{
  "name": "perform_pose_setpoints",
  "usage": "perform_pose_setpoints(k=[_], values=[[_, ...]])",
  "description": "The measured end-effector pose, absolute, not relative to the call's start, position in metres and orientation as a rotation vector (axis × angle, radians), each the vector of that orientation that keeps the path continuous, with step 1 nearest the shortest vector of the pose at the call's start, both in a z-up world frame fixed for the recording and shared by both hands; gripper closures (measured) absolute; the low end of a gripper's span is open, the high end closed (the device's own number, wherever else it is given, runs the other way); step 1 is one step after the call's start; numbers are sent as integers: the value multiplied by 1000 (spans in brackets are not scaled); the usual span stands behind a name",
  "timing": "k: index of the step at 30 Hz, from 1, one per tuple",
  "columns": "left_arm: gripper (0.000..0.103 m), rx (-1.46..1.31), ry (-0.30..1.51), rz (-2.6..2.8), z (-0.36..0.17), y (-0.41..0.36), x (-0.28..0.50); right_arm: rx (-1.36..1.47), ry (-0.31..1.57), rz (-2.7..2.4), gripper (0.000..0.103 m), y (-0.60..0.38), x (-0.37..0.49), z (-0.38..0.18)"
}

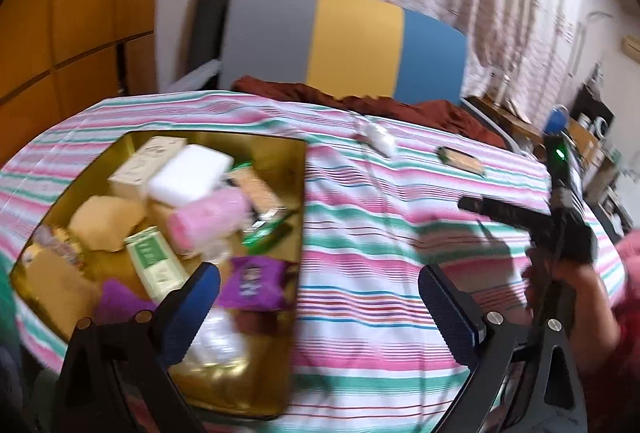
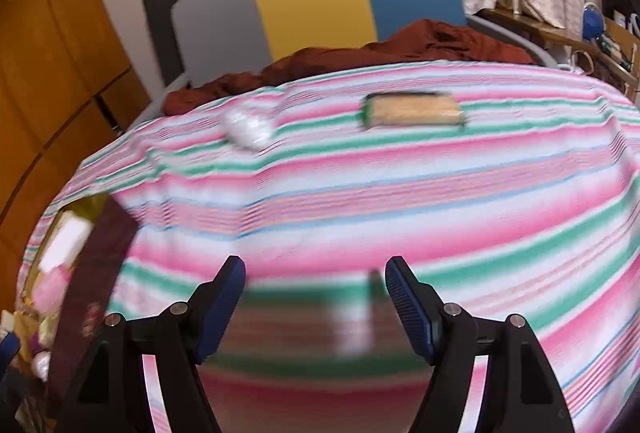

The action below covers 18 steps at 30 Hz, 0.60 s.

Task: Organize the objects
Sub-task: 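Grasp the green-edged cracker packet on the sheet with the right tool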

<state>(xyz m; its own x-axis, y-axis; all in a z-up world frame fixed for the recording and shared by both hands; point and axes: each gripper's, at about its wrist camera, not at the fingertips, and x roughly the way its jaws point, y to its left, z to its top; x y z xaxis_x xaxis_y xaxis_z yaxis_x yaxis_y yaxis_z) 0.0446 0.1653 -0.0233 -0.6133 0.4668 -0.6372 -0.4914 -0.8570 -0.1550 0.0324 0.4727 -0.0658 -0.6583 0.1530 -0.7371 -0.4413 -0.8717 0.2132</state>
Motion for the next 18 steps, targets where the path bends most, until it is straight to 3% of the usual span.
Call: perform_pose_setpoints(k=[7,18], values=[[2,-961,95,2335,-25,210,44,-1078,521,2443,29,558,2,-63],[2,-1008,162,2247,-36,258,36,-1164,360,2550,29,610,-83,-52]])
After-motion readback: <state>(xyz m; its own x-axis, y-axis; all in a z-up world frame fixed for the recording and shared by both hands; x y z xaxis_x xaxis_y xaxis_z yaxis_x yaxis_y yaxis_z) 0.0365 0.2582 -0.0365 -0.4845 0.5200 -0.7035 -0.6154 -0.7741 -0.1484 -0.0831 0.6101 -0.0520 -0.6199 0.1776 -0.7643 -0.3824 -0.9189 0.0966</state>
